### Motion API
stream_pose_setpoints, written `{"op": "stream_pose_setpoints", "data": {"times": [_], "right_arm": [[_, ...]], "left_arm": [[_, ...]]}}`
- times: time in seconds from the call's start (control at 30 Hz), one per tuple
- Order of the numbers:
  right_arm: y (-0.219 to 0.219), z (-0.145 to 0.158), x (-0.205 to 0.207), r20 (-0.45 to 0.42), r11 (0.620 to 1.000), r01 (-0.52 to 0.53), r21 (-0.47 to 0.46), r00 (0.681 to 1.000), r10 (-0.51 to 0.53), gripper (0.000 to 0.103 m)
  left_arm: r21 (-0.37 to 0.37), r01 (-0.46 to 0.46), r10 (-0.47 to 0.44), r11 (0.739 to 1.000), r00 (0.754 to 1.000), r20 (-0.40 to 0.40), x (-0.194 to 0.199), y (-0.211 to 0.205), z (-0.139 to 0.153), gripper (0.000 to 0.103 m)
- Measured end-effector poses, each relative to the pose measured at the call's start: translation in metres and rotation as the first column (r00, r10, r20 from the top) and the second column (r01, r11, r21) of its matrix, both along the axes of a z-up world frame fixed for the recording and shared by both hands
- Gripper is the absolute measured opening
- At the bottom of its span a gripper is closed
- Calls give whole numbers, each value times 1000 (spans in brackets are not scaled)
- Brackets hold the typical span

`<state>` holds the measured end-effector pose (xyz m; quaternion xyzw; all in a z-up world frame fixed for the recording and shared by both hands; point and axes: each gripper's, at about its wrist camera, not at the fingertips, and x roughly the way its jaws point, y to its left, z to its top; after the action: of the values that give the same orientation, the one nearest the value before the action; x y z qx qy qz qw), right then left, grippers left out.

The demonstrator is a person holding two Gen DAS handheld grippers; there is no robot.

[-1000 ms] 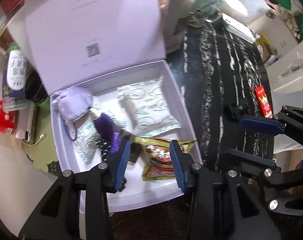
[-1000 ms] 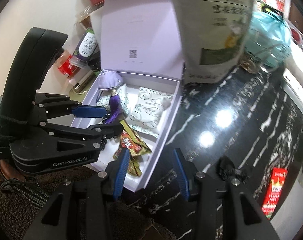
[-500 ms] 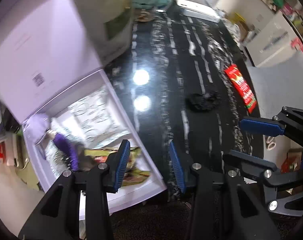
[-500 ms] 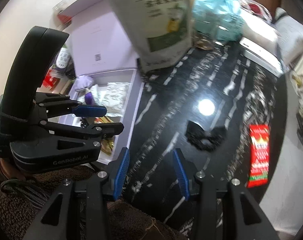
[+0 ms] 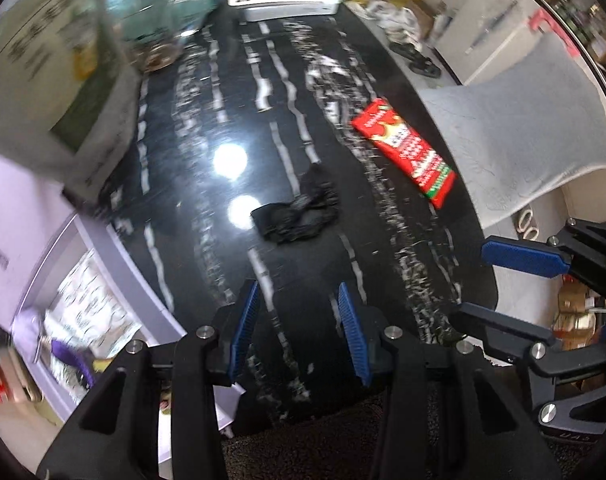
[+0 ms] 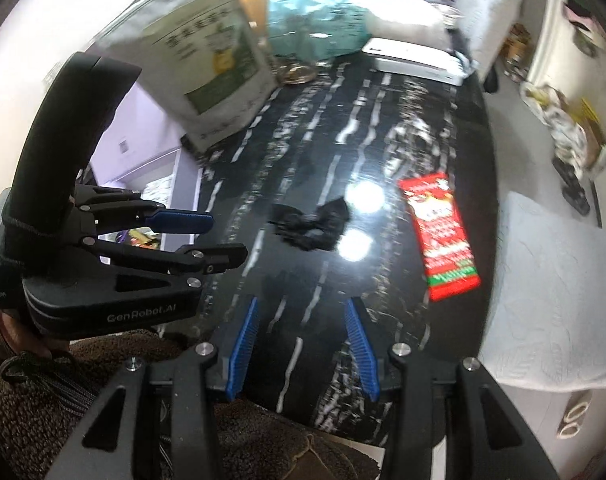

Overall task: Organize objects
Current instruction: 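Withdraw both grippers from the box back to the table, then grasp the black bow scrunchie with the left gripper while the right grasps the red snack pack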

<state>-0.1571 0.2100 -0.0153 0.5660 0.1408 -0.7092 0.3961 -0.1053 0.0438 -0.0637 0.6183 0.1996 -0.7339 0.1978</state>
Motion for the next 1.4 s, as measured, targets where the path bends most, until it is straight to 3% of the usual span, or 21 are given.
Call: {"op": "stream_pose_setpoints", "data": {"times": [0.2, 0.27, 0.63, 0.77, 0.9, 1.13, 1.4], "right_arm": [[21, -6, -18, 18, 998, 60, 8, 998, -60, 45], [24, -9, -26, 28, 997, 73, 12, 997, -74, 50], [30, -35, -65, 73, 992, 116, 48, 990, -120, 52], [27, -47, -80, 82, 990, 122, 69, 988, -127, 52], [23, -55, -92, 78, 989, 126, 73, 988, -131, 60], [19, -73, -112, 86, 987, 132, 95, 986, -140, 61], [8, -94, -130, 69, 986, 99, 131, 992, -109, 61]], "left_arm": [[26, 42, -42, 999, 999, 12, -33, 11, -11, 39], [34, 46, -47, 998, 999, 21, -42, 11, -15, 39], [93, -1, -7, 996, 996, 89, -77, -11, -50, 39], [115, -29, 15, 993, 993, 116, -83, -21, -65, 40], [141, -60, 39, 988, 989, 146, -85, -31, -80, 40], [188, -86, 49, 978, 980, 193, -87, -45, -104, 40], [152, -77, 50, 985, 984, 172, -91, -55, -106, 44]]}}
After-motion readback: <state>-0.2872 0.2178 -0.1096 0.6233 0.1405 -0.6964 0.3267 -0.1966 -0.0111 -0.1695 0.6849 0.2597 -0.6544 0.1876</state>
